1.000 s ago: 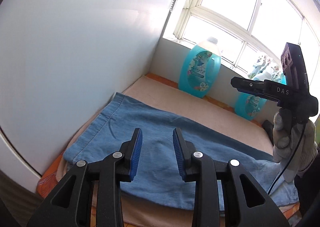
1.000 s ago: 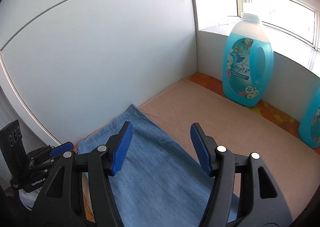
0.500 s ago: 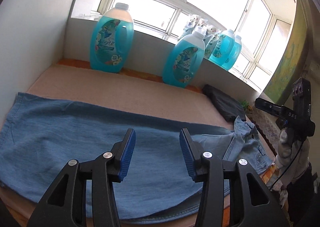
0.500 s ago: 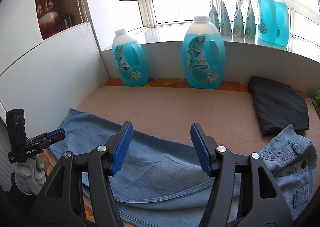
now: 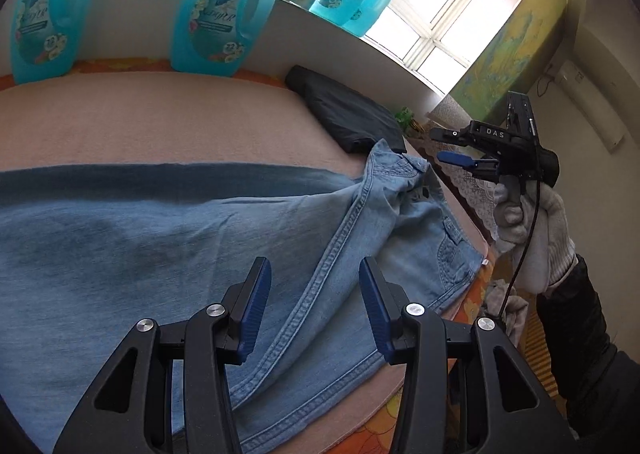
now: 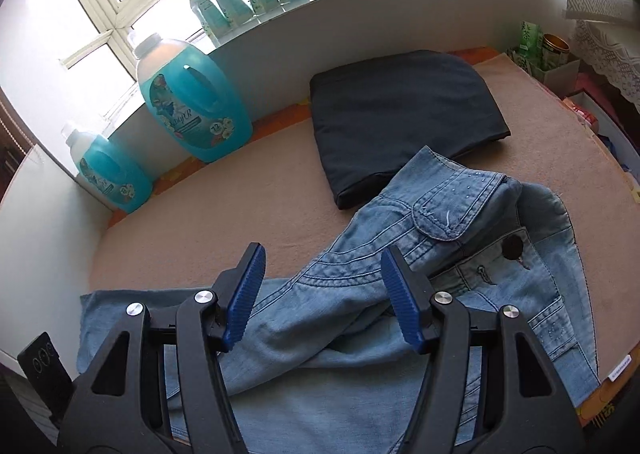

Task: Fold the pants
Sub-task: 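Move both open grippers to the waistband end of the jeans, then grasp the waistband with the right gripper and fold it over while the left gripper pinches the jeans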

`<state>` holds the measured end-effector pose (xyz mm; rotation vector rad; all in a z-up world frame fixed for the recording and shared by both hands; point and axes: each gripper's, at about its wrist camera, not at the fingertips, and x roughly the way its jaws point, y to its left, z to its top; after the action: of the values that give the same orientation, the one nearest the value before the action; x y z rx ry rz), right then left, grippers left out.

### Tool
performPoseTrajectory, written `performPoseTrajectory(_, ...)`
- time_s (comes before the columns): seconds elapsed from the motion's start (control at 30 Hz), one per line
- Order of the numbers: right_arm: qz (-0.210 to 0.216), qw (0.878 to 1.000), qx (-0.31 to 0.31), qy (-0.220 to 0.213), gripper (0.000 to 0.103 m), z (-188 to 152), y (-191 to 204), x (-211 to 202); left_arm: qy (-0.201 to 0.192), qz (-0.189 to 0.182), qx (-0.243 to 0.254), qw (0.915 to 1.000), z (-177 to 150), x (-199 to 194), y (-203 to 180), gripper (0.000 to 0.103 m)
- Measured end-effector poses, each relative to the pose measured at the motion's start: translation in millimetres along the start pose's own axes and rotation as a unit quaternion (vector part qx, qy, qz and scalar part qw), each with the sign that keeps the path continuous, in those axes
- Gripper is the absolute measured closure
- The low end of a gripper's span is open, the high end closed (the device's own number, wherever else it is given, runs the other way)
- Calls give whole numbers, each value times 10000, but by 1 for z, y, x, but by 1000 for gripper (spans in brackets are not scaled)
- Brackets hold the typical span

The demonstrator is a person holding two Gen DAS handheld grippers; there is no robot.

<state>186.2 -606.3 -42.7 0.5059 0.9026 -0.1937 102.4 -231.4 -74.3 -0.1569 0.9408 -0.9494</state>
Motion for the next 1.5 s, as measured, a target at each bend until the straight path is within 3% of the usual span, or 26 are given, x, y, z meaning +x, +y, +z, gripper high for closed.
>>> performPoseTrajectory(0.13, -496, 9973, 259, 471, 41, 28, -10, 44, 313, 7, 140, 9994, -7, 18, -5, 58)
performPoseTrajectory(0.27, -1422, 9861, -64, 857, 41, 40, -8, 86, 515, 113, 182, 9984, -14, 24, 1, 58)
performPoseTrajectory(0.53, -1805, 9752, -542, 1161, 41, 45, 23, 112, 689, 149, 235, 9972, -24, 33, 10, 58)
performPoseTrajectory(0.73, -2650, 9394, -1379, 1684, 41, 33, 46, 145, 648, 46, 245, 9976, -30, 35, 12, 58)
performPoseTrajectory(0.93, -2927, 9287, -1497, 1713, 38, 32, 43, 159, 623, 0, 232, 9978, -30, 37, 12, 58)
performPoseTrajectory(1.03, -2881, 9316, -1450, 1675, 38, 30, 39, 155, 620, -1, 242, 9978, -29, 37, 11, 58)
performPoseTrajectory(1.07, -2851, 9325, -1464, 1666, 45, 27, 39, 152, 626, -5, 263, 9977, -30, 37, 10, 58)
performPoseTrajectory(1.1, -2776, 9340, -1487, 1688, 64, 24, 37, 149, 638, -4, 290, 9975, -30, 37, 10, 58)
performPoseTrajectory(1.2, -2534, 9473, -1356, 1416, 87, 17, 33, 126, 665, 23, 380, 9971, -32, 38, 6, 58)
performPoseTrajectory(1.33, -1994, 9750, -789, 585, 93, 15, 24, 67, 727, 122, 589, 9955, -33, 39, -1, 58)
performPoseTrajectory(1.5, -1258, 9914, -115, -357, 94, -8, -4, -14, 789, 166, 900, 9927, -34, 43, -9, 62)
